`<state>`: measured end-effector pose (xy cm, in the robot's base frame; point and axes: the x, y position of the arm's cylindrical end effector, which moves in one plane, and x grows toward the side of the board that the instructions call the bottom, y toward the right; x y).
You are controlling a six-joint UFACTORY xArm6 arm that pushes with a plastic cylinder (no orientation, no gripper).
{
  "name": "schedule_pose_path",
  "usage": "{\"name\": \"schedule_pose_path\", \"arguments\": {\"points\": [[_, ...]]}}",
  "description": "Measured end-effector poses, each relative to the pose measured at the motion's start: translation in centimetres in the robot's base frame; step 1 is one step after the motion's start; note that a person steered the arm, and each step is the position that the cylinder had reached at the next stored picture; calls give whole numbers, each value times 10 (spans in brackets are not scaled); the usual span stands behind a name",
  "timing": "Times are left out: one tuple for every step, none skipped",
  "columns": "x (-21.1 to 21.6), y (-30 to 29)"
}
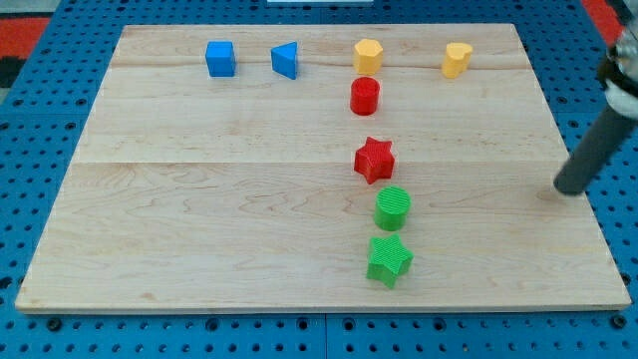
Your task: Push the yellow heart left and up a bit
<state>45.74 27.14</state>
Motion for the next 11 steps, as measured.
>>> {"name": "schedule_pose_path", "arguments": {"points": [[-71, 4], [-126, 4], [-171, 2], [-173, -35], [-173, -47], [-173, -80], [-181, -112], [-201, -126], [-206, -121], [-205, -121], [-198, -118]]}}
